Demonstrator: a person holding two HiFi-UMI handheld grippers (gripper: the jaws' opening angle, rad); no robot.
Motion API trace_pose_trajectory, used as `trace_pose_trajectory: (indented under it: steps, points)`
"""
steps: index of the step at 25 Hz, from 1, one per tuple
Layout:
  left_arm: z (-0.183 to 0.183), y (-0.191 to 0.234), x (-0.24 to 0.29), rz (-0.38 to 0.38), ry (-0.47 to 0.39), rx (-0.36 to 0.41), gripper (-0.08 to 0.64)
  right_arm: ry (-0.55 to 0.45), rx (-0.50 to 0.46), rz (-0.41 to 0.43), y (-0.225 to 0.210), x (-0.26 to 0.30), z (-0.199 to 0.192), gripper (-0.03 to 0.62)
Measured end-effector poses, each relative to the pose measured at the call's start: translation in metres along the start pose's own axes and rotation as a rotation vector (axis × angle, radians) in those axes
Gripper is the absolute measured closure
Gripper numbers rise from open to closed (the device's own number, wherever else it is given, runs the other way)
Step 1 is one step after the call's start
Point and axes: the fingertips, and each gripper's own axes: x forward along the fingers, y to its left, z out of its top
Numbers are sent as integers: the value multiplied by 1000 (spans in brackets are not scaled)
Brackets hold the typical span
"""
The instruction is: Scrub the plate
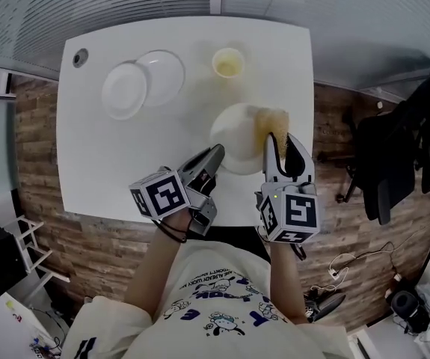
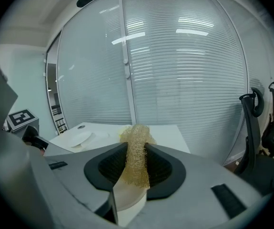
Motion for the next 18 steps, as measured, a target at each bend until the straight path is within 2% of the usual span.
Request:
trace_pose_trajectory:
  steps: [7, 12, 18]
  points:
    - [2, -22, -15, -30, -16, 51, 528, -41, -30, 0, 15, -12, 15, 497]
    - [6, -32, -19, -42, -25, 101, 528, -87, -65, 31, 30, -13, 32, 497]
    - [4, -44, -23, -62, -32, 107, 528, -127, -104, 90, 53, -17, 44, 497]
